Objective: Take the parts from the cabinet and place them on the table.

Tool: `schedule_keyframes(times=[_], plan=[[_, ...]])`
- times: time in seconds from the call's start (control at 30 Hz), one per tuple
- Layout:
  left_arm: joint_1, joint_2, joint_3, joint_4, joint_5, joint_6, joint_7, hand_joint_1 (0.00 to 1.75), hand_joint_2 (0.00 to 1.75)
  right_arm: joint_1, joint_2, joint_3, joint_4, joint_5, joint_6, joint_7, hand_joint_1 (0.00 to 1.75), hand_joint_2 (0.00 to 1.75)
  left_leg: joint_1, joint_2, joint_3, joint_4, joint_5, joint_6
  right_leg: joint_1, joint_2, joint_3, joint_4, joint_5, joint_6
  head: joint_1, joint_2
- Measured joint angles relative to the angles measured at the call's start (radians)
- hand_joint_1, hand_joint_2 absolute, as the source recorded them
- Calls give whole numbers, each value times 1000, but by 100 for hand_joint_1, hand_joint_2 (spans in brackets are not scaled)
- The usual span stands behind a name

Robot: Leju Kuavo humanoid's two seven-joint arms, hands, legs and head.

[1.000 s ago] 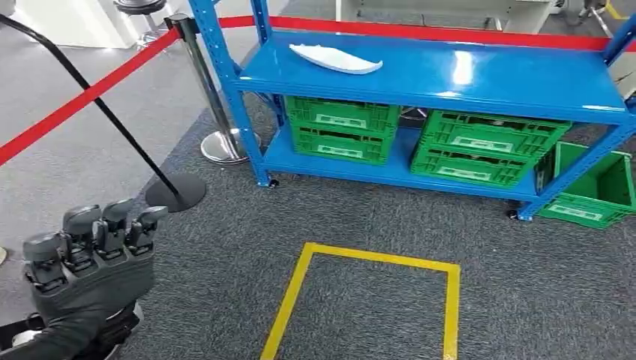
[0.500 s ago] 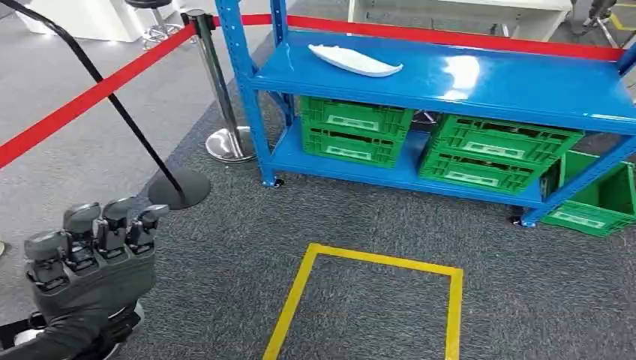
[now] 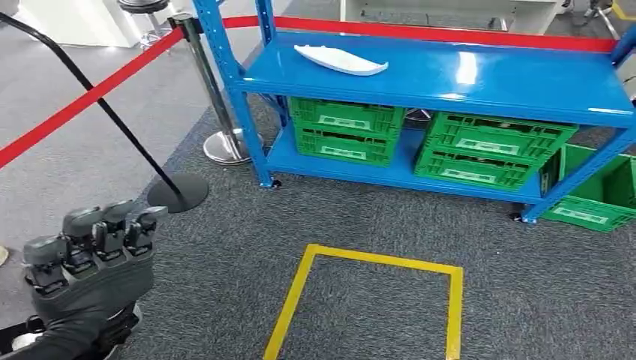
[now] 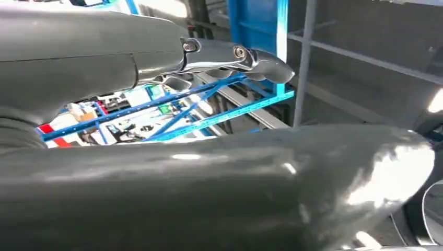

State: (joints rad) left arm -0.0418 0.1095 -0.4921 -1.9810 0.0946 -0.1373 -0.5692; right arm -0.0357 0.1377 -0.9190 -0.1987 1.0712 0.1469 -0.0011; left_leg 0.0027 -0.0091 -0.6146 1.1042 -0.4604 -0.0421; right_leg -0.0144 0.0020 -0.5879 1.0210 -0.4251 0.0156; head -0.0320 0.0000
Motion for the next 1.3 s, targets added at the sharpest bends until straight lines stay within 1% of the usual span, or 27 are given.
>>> schedule_keyframes(times=[0.03, 0.07, 0.17, 0.23, 0.27, 0.33, 0.37, 0.4, 0.43, 0.47, 0.53, 0.57, 0.67, 0.73, 0.77, 0.83, 0.87, 0.9, 0.93, 0.97, 1.03, 1.07, 1.1, 1.17, 1.23, 1.27, 1.3], plan=[[0, 0, 0, 0, 0, 0, 0, 0, 0, 0, 0, 0, 0, 0, 0, 0, 0, 0, 2, 6, 38, -74, 25, -1, 0, 1, 1, 0, -1, 5, -1, 0], [-2, 0, 0, 0, 0, 0, 0, 0, 0, 0, 0, 0, 0, 0, 0, 0, 0, 0, 0, 4, 54, -114, 14, 2, 8, 3, -3, 9, -5, 13, -4, 0], [-1, 0, 0, -1, 0, 0, 0, 0, 0, 0, 0, 0, 0, 0, -1, 0, 0, 0, -6, -2, 47, -107, 15, 25, 2, 2, 1, -6, 2, 31, 1, 0], [-2, -2, 0, -3, 0, 0, 0, 0, 0, -1, 0, 0, 0, 0, -1, 0, 0, 0, 0, -2, 51, -114, 22, 38, 1, 2, -8, 11, -13, 41, 3, 0], [-3, -2, 0, -5, 0, 0, 0, 0, 0, -1, 0, 0, 0, 0, -1, 0, 0, 0, 0, -1, 51, -114, 21, 44, 2, 1, -30, 60, -46, 44, 7, 0], [-3, -3, 0, -5, 0, 0, 0, 0, 0, 0, 0, 0, 0, 0, 0, 0, 0, 0, -3, 0, 50, -113, 20, 49, 3, 2, -113, 240, -128, 47, 9, 0], [-2, -3, 0, -5, 0, 0, 0, 0, 0, 1, 0, 0, 0, 0, 0, 0, 0, 0, -4, 0, 51, -113, 19, 50, 3, 2, -148, 311, -149, 47, 10, 0], [-2, -3, 0, -5, 0, 0, 0, 0, 0, 2, 0, 0, 0, 0, 0, 0, 0, 0, -4, -1, 52, -113, 18, 51, 3, 2, -161, 329, -144, 46, 9, 0], [-2, -3, 0, -5, 0, 0, 0, 0, 0, 2, 0, 0, 0, 0, 0, 0, 0, 0, -4, -2, 53, -113, 18, 51, 4, 2, -148, 298, -116, 44, 10, 0], [-2, -3, 0, -5, 0, 0, 0, 0, 0, 1, 0, 0, 0, 0, -1, 0, 0, 0, -4, -3, 56, -113, 16, 50, 4, 2, -114, 227, -74, 41, 10, 0], [-2, -4, 0, -5, 0, 0, 0, 0, 0, 0, 0, 0, 0, 0, -1, 0, 0, 0, -3, -5, 65, -112, 11, 42, 2, 2, -12, 28, 8, 38, 10, 0], [-3, -5, 0, -5, 0, 0, 0, 0, 0, -2, 0, 0, 0, 0, -1, 0, 0, 0, -11, -5, 63, -108, 6, 35, 6, 2, 5, 5, -7, 36, 11, 0], [-4, -5, -2, -5, 0, 0, 0, 0, 0, -1, 0, 0, 0, 0, -1, 0, 0, 0, -7, -7, 64, -116, 11, 23, 10, 5, -2, 5, -4, 19, 10, 0], [-4, -6, -2, -6, 0, 0, 0, 0, 0, 0, 0, 0, 0, 0, -1, 0, 0, 0, -6, -5, 62, -105, -1, 10, 3, 4, 0, -1, 0, 5, 9, 0], [-5, -6, -2, -6, 0, 0, 0, 0, 0, 0, -1, 0, 0, 0, -1, 0, 0, 0, -6, -3, 43, -66, -29, 6, 3, 4, 0, -1, -3, 0, 3, 0], [-4, -6, -2, -6, 0, 0, 0, 0, 0, -1, -1, 0, 0, 0, -2, 0, 0, 0, -3, -3, -40, 99, -108, 0, 4, 3, 0, -1, -5, -6, 2, 0], [-4, -6, -3, -6, 0, 0, 0, 0, 0, -1, -1, 0, 0, 0, -2, 0, 0, 0, -3, -3, -82, 176, -133, -2, 4, 2, 1, -1, -6, -7, 1, 0], [-4, -6, -3, -6, 0, 0, 0, 0, 0, -1, -1, 0, 0, 0, -2, 0, 0, 0, -3, -3, -110, 217, -134, -3, 4, 1, 2, -1, -8, -7, 2, 0], [-4, -6, -3, -6, 0, 0, 0, 0, 0, 0, -1, 0, 0, 0, -2, 0, 0, 0, -3, -2, -108, 201, -107, -2, 4, 1, 5, -1, -10, -6, 2, 0], [-4, -6, -4, -6, 0, 0, 0, 0, 0, 0, 0, 0, 0, 0, -2, 1, 0, 0, -3, -2, -83, 143, -63, 1, 4, 1, 9, -1, -12, -4, 2, 0], [-5, -6, -5, -6, 0, 0, 0, 0, 0, 0, 0, 0, 0, 0, -2, 1, 0, 0, -3, 2, 2, -28, 24, 6, 2, 4, 19, -1, -18, 2, 1, 0], [-6, -6, -5, -6, 0, 0, 0, 0, 0, 0, 0, 0, 0, 0, -2, 1, 0, 0, -4, 10, 32, -92, 30, 8, 7, 4, 21, 0, -22, 9, -1, 0], [-7, -7, -6, -6, 0, -1, 0, 0, 0, 0, 0, 0, 0, 0, -2, 1, 0, 0, -4, 6, 38, -107, 21, 17, 10, 6, 18, 3, -27, 15, -1, 0], [-7, -8, -6, -6, 2, -1, 0, 0, 0, 1, 0, 0, 0, 0, -2, 1, 0, 0, -7, 3, 35, -112, 18, 30, 8, 5, 26, 5, -17, 32, 1, 0], [-7, -8, -6, -6, 2, -2, 0, 0, 0, -1, 0, 0, 0, 0, -1, 1, 0, 0, -3, 1, 51, -114, 17, 42, 5, 3, 22, 11, -27, 40, 2, 0], [-9, -9, -6, -6, 2, -3, 0, 0, 0, -2, 0, 0, 0, 0, -2, 1, 0, 0, -3, 1, 57, -114, 14, 47, 5, 3, 10, 46, -44, 42, 5, 0], [-10, -10, -6, -6, 3, -3, 0, 0, 0, -3, 0, 0, 0, 0, -2, 1, 0, 0, -4, 2, 61, -114, 10, 52, 6, 3, -24, 112, -76, 43, 8, 0]])
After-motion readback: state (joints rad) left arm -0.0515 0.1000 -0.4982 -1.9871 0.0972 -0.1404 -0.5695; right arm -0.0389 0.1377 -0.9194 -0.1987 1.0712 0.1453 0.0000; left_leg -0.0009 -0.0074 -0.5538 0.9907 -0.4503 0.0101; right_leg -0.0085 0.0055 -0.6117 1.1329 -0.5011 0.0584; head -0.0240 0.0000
